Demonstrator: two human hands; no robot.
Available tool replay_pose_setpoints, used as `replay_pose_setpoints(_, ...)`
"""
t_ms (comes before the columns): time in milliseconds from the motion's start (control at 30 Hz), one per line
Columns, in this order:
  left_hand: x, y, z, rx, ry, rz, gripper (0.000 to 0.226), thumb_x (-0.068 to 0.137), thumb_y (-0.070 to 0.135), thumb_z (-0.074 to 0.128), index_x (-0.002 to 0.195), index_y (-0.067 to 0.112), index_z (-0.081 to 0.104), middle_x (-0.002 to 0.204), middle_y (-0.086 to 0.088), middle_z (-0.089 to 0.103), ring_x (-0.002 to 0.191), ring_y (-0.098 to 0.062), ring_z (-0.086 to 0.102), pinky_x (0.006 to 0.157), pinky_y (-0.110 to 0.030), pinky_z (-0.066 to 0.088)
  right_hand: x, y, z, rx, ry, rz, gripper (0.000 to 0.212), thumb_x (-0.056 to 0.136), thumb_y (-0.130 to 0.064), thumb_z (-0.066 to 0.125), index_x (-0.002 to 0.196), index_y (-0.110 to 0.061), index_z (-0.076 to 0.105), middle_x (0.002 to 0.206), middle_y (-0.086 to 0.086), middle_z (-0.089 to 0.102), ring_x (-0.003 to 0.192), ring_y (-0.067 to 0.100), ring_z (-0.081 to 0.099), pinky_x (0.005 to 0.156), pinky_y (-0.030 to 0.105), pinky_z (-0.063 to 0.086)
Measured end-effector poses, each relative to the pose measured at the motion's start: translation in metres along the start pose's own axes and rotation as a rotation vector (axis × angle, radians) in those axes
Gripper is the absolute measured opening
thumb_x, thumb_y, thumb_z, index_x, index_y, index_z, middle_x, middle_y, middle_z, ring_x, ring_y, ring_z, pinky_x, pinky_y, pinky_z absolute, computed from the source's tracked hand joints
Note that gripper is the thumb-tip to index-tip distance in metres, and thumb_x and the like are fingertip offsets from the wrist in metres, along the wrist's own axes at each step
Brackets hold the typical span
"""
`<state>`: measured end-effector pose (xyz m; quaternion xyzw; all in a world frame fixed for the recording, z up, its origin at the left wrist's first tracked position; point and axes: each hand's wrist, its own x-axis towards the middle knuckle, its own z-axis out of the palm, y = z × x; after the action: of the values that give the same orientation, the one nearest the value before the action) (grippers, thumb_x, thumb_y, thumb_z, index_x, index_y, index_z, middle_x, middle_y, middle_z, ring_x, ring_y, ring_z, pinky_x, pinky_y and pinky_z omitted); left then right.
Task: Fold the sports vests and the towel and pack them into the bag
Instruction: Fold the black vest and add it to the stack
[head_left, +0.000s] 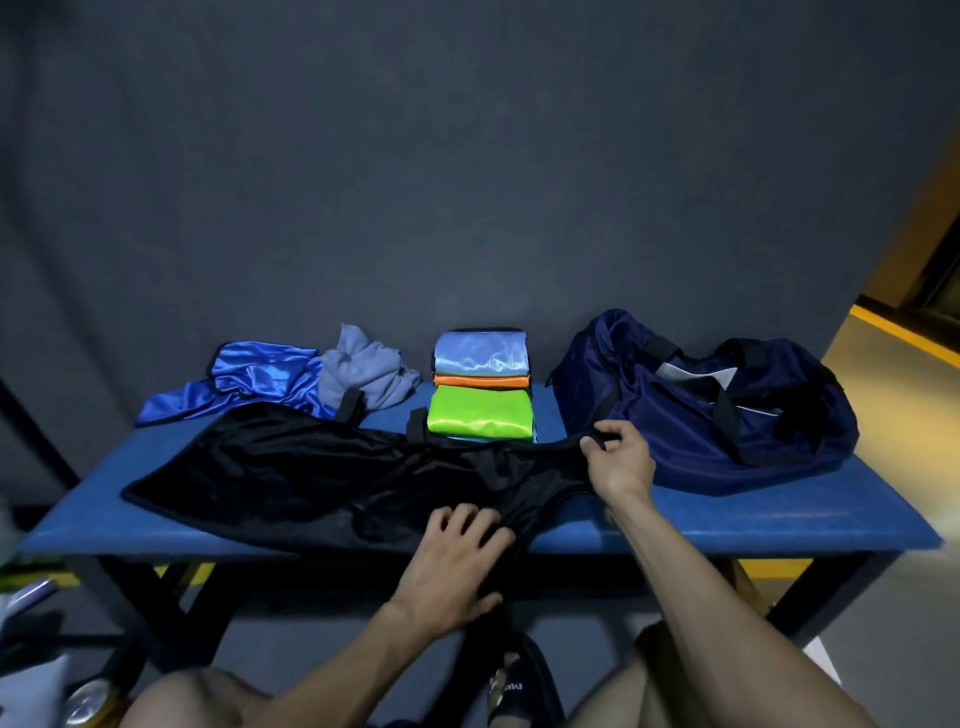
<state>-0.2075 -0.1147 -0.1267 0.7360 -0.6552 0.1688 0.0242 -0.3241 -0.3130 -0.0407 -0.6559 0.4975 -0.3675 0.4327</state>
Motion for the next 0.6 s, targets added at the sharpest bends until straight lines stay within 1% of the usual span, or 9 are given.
replay_pose_setpoints(33,0.003,0.004,0.003,0.010,-0.014,-0.058,0.060,0.064,0.052,0.076,0.113,0.026,0.053,0.117,0.000,0.054,0.103,-0.025,0.048,0.082,-0.042,0.045,0.000,-0.003,-0.001,0.002,0.001,0.002,0.020,0.095,-0.014,0.068,0.115,-0.017,0.062,0.088,-0.001,0.058,0.087,0.019,0.056,0.079,0.026,0.039)
replay_pose_setpoints(100,0.008,0.009,0.002,0.005,0.011,-0.148,0.050,0.067,0.037,0.076,0.110,0.025,0.053,0.116,-0.002,0.057,0.099,-0.028,0.048,0.078,-0.042,0.043,-0.001,-0.006,-0.005,-0.008,0.009,0.006,0.019,0.095,-0.014,0.068,0.113,-0.018,0.062,0.085,-0.004,0.055,0.087,0.019,0.055,0.080,0.026,0.038)
replay_pose_setpoints(233,-0.001,0.020,-0.016,-0.097,0.226,-0.111,0.018,0.091,0.036,0.058,0.103,0.024,0.055,0.117,0.000,0.055,0.100,-0.025,0.052,0.080,-0.040,0.046,-0.003,-0.005,-0.013,-0.026,0.024,-0.001,0.019,0.094,-0.014,0.068,0.113,-0.017,0.063,0.085,-0.005,0.058,0.093,0.024,0.059,0.081,0.029,0.042)
replay_pose_setpoints(267,-0.006,0.023,-0.023,-0.135,0.266,-0.082,0.015,0.095,0.037,0.054,0.103,0.024,0.055,0.116,0.002,0.055,0.099,-0.023,0.052,0.080,-0.039,0.046,-0.004,-0.004,-0.015,-0.046,0.028,-0.008,0.018,0.094,-0.015,0.069,0.112,-0.018,0.064,0.086,-0.004,0.059,0.095,0.026,0.061,0.082,0.032,0.045)
replay_pose_setpoints(300,-0.010,0.025,-0.031,-0.177,0.276,-0.050,0.015,0.098,0.038,0.050,0.103,0.024,0.055,0.113,0.003,0.055,0.098,-0.021,0.052,0.079,-0.037,0.046,-0.004,-0.003,-0.017,-0.068,0.031,-0.010,0.017,0.094,-0.015,0.069,0.110,-0.019,0.064,0.089,-0.003,0.060,0.097,0.027,0.061,0.085,0.035,0.048)
replay_pose_setpoints(367,-0.017,0.028,-0.043,-0.261,0.235,-0.018,0.019,0.102,0.040,0.044,0.107,0.025,0.054,0.108,0.007,0.056,0.096,-0.018,0.053,0.079,-0.036,0.046,-0.007,-0.001,-0.020,-0.097,0.031,-0.009,0.015,0.095,-0.015,0.067,0.109,-0.019,0.064,0.095,-0.001,0.059,0.096,0.026,0.058,0.088,0.037,0.048)
replay_pose_setpoints(433,-0.019,0.026,-0.052,-0.422,0.126,-0.040,0.024,0.104,0.045,0.043,0.115,0.027,0.054,0.112,0.009,0.055,0.101,-0.015,0.050,0.086,-0.036,0.044,-0.013,0.002,-0.024,-0.086,0.035,-0.009,0.015,0.096,-0.015,0.065,0.111,-0.018,0.065,0.098,0.001,0.060,0.094,0.025,0.056,0.088,0.035,0.047)
replay_pose_setpoints(533,-0.017,0.012,-0.058,-0.665,-0.023,-0.024,0.038,0.100,0.062,0.043,0.122,0.032,0.054,0.118,0.012,0.055,0.110,-0.008,0.049,0.097,-0.031,0.041,-0.016,0.006,-0.030,-0.079,0.032,-0.006,0.019,0.096,-0.015,0.065,0.114,-0.018,0.066,0.100,0.005,0.063,0.100,0.031,0.061,0.091,0.039,0.050)
replay_pose_setpoints(600,-0.017,-0.011,-0.050,-0.719,0.002,-0.115,0.042,0.100,0.064,0.040,0.117,0.031,0.059,0.113,0.011,0.058,0.108,-0.009,0.053,0.099,-0.035,0.043,-0.017,0.009,-0.034,-0.077,0.020,-0.011,0.019,0.096,-0.015,0.064,0.115,-0.018,0.065,0.099,0.006,0.064,0.099,0.031,0.061,0.091,0.038,0.049)
